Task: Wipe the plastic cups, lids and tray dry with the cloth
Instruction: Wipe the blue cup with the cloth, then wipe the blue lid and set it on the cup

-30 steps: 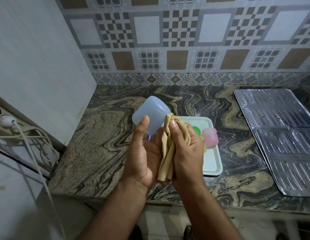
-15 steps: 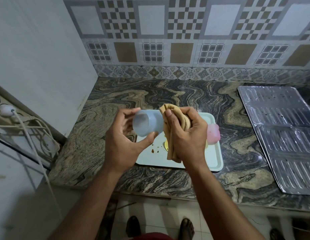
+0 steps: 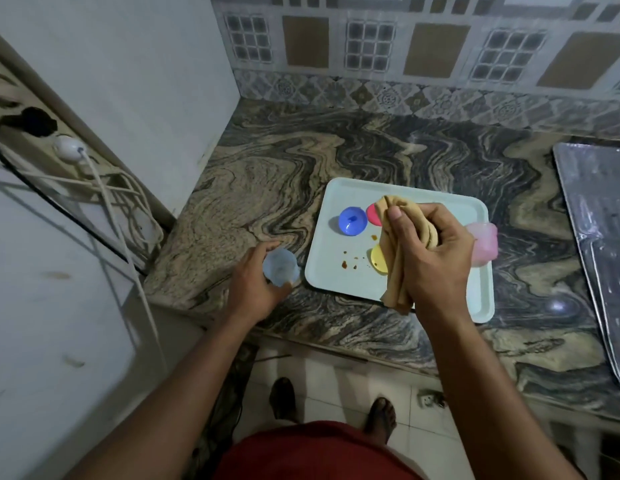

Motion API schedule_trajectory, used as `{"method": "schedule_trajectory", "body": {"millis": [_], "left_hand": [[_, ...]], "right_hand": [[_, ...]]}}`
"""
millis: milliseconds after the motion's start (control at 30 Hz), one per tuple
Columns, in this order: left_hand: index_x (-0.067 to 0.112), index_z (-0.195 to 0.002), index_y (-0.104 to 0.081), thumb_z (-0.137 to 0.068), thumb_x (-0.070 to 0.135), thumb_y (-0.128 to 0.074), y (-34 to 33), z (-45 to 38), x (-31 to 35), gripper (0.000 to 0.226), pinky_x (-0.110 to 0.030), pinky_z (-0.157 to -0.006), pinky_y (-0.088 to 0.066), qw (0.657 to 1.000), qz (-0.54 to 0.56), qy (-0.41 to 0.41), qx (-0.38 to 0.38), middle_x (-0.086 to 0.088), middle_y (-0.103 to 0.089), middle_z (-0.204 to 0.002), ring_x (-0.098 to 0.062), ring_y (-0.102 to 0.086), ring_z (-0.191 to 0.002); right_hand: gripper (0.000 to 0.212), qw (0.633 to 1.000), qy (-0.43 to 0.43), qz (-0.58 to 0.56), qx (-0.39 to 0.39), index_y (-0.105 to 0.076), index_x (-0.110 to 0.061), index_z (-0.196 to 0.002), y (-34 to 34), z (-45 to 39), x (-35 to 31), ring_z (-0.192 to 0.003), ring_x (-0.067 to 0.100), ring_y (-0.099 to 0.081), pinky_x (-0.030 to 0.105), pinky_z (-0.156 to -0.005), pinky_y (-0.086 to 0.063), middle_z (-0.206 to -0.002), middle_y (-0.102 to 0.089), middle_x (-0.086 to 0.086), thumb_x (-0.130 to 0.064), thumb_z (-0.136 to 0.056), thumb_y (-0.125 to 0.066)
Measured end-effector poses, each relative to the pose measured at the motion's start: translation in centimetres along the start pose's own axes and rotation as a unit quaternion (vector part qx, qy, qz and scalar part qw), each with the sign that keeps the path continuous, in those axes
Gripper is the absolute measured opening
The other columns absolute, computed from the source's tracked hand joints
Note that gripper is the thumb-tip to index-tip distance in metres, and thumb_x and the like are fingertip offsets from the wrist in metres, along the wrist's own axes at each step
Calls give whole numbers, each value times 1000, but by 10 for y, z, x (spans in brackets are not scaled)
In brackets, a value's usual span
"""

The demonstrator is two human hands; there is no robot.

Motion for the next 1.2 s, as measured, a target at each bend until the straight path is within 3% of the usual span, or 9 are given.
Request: {"method": "schedule_trajectory", "body": {"millis": [233, 367, 467, 567, 667, 800, 1000, 1100, 1200], "left_hand": [[24, -145, -50, -82, 38, -86, -12, -5, -21, 74, -56, -90, -56, 999, -22, 23, -33, -6, -57, -143, -35, -60, -123], [29, -147, -49, -77, 45, -90, -8, -9, -17, 83, -46, -98, -48, 999, -44, 20, -21, -3, -48, -144, -29, -49, -131], [30, -136, -58, -80, 51, -80, -3, -24, 13, 63, -39, -93, -45, 997, -63, -28, 22, -1, -51, -132, -25, -49, -125], [24, -118, -69, -80, 39, -72, -17, -53, 50, 40, -42, -92, -48, 986, -122, -106, 28, 0, -59, -114, -27, -55, -112], [23, -109, -71, -77, 24, -76, -48, -81, 80, 33, -47, -91, -47, 956, -215, -199, -18, 0, -60, -108, -29, -55, -107], [22, -102, -72, -65, 6, -80, -82, -112, 96, 41, -43, -84, -41, 900, -321, -290, -52, -5, -61, -113, -30, -53, -106], [18, -93, -78, -68, 6, -84, -101, -126, 100, 28, -42, -80, -42, 846, -392, -352, -88, -11, -61, -119, -35, -59, -109], [19, -84, -80, -72, 12, -82, -103, -127, 103, 14, -43, -80, -40, 851, -378, -360, -65, -9, -63, -117, -35, -59, -108], [22, -83, -81, -78, 24, -83, -100, -130, 108, 5, -45, -85, -38, 883, -321, -342, -31, -3, -64, -113, -32, -57, -109]], "right_hand": [[10, 1000, -10, -3, -1, -71, -21, -91, 3, 0, 5, -77, 9, -64, 25, -72, -54, -84, -72, -3, -17, -97, -77], [5, 1000, -18, -14, 8, -72, -13, -96, 12, 0, 6, -76, 7, -66, 22, -70, -55, -85, -72, 0, -14, -99, -76], [6, 998, -32, -40, 28, -69, -1, -101, 23, 2, 7, -65, -4, -64, 13, -62, -53, -81, -69, 3, -6, -100, -72], [3, 998, -36, -38, 37, -72, -6, -99, 32, 4, 9, -72, 0, -66, 15, -65, -54, -85, -71, 1, -9, -99, -74], [4, 998, -39, -23, 39, -74, -15, -96, 41, 7, 13, -77, 5, -67, 20, -70, -55, -87, -73, -1, -13, -99, -75], [5, 998, -39, -21, 53, -74, -19, -95, 58, 13, 18, -77, 6, -65, 21, -71, -54, -85, -73, -6, -16, -99, -76], [7, 993, -58, -30, 100, -72, -16, -92, 88, 26, 27, -70, 0, -63, 15, -65, -53, -76, -72, -14, -12, -98, -74], [12, 992, -66, -26, 109, -72, -23, -87, 95, 29, 31, -69, 7, -64, 21, -64, -55, -76, -71, -11, -17, -97, -75], [11, 991, -67, -19, 112, -73, -23, -88, 96, 29, 32, -71, 6, -65, 21, -66, -56, -78, -73, -10, -16, -97, -76]]}}
Point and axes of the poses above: each hand's wrist, its own z-axis away from the middle knuckle, its own y-axis out of the back of the hand, x = y × z, the point moved 6 cm from there along -z, towards the middle knuckle
